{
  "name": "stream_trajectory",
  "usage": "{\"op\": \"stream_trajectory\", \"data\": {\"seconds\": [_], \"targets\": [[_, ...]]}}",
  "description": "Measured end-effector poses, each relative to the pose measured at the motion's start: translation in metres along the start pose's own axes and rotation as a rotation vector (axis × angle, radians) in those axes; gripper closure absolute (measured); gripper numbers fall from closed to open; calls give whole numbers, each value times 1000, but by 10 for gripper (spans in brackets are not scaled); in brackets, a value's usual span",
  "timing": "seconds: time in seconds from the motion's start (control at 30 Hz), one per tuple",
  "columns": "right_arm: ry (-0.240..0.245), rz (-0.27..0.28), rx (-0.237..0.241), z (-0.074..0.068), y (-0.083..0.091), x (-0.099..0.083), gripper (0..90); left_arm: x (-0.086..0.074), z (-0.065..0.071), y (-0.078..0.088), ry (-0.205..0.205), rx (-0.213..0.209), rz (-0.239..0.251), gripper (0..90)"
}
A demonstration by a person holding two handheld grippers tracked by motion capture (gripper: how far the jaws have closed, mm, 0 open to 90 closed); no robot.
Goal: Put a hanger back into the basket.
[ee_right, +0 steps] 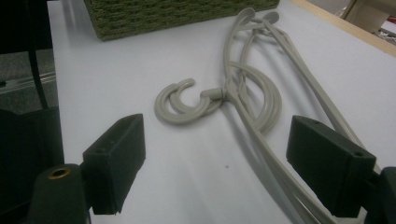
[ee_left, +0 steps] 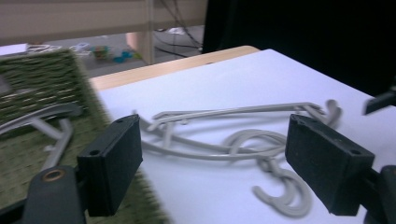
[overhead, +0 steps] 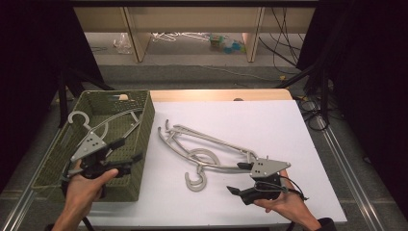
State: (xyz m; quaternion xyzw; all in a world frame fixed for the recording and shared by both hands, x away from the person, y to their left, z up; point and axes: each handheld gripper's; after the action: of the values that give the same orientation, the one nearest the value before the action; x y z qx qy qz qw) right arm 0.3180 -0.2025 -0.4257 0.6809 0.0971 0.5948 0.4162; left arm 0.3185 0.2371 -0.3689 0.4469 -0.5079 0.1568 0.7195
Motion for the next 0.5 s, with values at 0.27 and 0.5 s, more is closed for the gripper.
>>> {"op": "stream_trajectory", "data": {"seconds": [0.27, 0.5], "targets": [[-2, -2, -13, 1, 0, 0, 203, -12, 49, -16, -79, -82, -6, 185], [16, -15, -22, 6, -7, 0, 203, -42, 73, -34, -96, -124, -7, 182]]}}
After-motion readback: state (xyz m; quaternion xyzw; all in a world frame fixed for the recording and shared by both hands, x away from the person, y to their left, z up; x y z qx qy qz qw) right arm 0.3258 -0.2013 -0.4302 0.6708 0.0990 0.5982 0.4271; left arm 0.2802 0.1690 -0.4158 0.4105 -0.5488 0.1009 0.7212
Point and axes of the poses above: each handheld gripper's, and its own axes: y roughly backward along the jaws, x roughly out of its top, z roughly to its right, and after that the axes turned 10 degrees about -z, right-handed
